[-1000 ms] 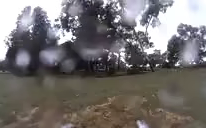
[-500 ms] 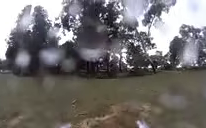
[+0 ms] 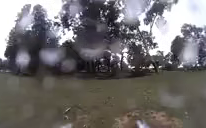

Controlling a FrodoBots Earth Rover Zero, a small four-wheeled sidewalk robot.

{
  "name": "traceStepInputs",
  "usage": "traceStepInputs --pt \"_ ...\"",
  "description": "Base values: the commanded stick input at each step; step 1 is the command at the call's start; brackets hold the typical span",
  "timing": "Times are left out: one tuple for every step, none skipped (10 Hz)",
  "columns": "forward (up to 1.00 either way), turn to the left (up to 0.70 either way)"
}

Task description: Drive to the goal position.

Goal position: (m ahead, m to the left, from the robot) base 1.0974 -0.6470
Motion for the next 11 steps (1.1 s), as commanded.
traceStepInputs --pt "1.0 0.01" --pt "1.0 0.01" --pt "1.0 0.01" --pt "1.0 0.01" --pt "1.0 0.01" --pt "1.0 0.01" --pt "1.0 0.01" --pt "1.0 0.01" --pt "1.0 0.01" --pt "1.0 0.01" --pt "1.0 0.01"
